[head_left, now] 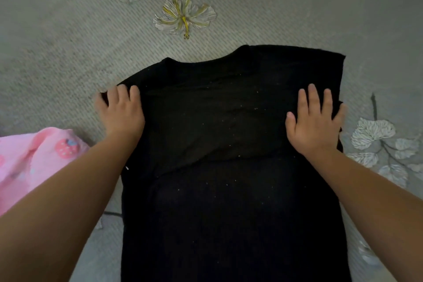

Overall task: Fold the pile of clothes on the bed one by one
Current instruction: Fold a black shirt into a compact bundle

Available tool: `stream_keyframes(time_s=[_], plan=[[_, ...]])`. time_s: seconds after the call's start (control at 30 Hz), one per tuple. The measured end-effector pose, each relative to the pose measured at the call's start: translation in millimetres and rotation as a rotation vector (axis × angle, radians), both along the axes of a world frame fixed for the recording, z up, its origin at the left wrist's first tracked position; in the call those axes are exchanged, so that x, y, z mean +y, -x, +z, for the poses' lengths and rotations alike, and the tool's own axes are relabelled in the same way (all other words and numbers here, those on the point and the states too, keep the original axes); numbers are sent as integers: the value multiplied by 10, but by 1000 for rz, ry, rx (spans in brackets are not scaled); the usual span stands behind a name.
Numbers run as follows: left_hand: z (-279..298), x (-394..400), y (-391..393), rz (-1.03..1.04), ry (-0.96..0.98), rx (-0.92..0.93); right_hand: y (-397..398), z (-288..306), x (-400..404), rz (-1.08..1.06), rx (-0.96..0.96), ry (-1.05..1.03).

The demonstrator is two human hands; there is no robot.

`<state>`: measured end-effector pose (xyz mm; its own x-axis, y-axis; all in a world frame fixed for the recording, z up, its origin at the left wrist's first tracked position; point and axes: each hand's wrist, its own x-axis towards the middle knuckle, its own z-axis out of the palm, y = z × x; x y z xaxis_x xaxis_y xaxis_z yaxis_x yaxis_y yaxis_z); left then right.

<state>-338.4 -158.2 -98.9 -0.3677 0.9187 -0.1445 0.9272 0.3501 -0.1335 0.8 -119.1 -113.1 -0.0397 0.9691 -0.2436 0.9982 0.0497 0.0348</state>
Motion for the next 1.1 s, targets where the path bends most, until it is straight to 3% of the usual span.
stream_keyframes(time_s=[0.17,0.27,0.33,0.47,0.6,0.73,0.83,0.93,1.1], plan=[[90,-20,-116,-122,-46,-82,-19,-14,26,27,-57,36],[164,-272,-463,-345,-132,-242,-16,3,44,40,-111,61],[134,-588,-750,-435,-66,-299,4,19,45,68,-184,48],[18,-1387,-1217,-363,42,-405,19,71,-177,116,-180,7],[-75,-2342,-1537,-237,256,-392,-263,65,-1007,190,46,59],[82,-3182,-1709,-376,382,-392,-673,83,-2086,319,199,73],[169,-3692,-1671,-433,500,-352,-893,162,-2836,401,138,53],[207,-4036,-1605,-522,549,-284,-920,220,-3480,613,24,51],[136,-4374,-1477,-630,439,-205,-609,142,-4188,907,-67,150]])
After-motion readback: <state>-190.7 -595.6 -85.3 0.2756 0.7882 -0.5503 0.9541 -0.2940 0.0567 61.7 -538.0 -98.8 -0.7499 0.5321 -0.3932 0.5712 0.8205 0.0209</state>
